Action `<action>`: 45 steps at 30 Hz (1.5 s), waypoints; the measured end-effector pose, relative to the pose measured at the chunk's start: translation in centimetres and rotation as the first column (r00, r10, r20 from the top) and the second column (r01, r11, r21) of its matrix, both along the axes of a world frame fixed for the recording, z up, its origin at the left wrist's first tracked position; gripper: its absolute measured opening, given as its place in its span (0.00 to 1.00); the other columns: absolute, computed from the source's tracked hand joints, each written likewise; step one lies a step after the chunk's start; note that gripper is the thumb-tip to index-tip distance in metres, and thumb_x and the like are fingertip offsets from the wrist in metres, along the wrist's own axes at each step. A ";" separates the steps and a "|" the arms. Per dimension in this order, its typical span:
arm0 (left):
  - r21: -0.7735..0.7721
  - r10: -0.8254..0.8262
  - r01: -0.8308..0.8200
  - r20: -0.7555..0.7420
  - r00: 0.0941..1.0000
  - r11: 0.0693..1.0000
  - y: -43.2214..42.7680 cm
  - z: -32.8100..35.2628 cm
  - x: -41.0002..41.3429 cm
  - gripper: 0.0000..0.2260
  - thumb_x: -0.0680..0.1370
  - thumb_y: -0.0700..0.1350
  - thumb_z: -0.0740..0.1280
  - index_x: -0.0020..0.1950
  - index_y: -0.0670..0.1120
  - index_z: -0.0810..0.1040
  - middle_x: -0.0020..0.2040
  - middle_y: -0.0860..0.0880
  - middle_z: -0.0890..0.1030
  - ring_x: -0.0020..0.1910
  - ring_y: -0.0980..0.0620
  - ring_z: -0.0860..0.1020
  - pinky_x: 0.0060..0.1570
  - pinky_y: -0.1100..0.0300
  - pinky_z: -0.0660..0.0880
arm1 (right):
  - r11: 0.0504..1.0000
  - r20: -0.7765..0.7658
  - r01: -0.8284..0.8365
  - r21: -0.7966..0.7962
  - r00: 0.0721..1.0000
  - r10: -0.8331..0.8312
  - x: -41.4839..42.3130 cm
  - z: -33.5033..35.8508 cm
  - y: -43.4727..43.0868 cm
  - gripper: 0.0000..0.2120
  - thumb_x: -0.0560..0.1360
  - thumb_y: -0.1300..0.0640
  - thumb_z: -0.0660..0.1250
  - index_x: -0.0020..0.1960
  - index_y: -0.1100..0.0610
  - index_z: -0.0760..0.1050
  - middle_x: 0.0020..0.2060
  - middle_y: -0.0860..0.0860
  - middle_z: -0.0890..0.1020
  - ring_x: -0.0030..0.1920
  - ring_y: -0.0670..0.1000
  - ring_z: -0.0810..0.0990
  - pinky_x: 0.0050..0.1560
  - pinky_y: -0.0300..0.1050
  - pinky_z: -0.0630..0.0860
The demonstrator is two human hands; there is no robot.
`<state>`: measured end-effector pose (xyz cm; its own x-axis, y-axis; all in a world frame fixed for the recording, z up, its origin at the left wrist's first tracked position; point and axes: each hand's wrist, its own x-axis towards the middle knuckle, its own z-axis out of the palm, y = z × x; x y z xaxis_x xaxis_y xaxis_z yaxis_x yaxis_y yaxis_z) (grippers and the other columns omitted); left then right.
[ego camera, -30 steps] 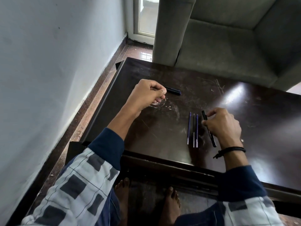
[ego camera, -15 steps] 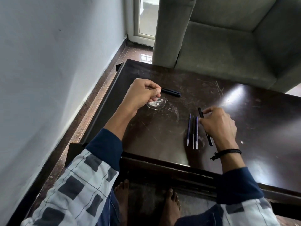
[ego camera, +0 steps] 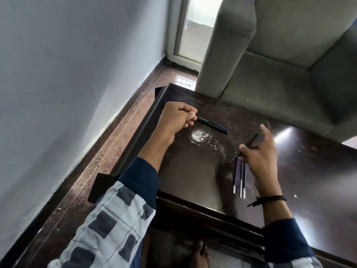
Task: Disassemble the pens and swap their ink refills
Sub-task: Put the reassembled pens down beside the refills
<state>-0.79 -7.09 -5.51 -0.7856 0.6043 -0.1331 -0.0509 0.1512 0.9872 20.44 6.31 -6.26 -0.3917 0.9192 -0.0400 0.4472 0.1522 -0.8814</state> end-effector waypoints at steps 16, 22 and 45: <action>0.078 -0.017 0.011 0.072 0.997 0.997 -0.2 0.6 0.0 0.05 0.80 0.38 0.70 0.52 0.43 0.86 0.45 0.44 0.87 0.38 0.55 0.83 0.38 0.67 0.79 | 0.801 -0.252 0.254 -0.542 0.860 -0.443 -11.1 -6.0 1.1 0.16 0.78 0.66 0.72 0.63 0.63 0.72 0.42 0.62 0.85 0.33 0.54 0.88 0.36 0.44 0.84; 0.073 -0.018 0.013 0.066 0.998 0.997 -0.3 0.6 0.0 0.05 0.80 0.38 0.70 0.52 0.44 0.86 0.44 0.45 0.88 0.38 0.55 0.83 0.41 0.64 0.80 | 0.865 -0.152 0.318 -0.388 0.904 -0.401 -10.3 -5.8 0.7 0.13 0.77 0.66 0.72 0.60 0.59 0.75 0.39 0.56 0.86 0.34 0.52 0.88 0.45 0.48 0.86; 0.086 -0.021 0.017 0.043 0.999 0.996 -0.3 0.7 0.0 0.05 0.80 0.38 0.70 0.52 0.43 0.85 0.42 0.46 0.87 0.36 0.56 0.82 0.37 0.67 0.78 | 0.932 0.214 0.270 0.243 0.922 -0.323 -0.5 -3.6 -1.4 0.08 0.77 0.53 0.72 0.54 0.51 0.86 0.50 0.52 0.85 0.52 0.55 0.82 0.59 0.47 0.75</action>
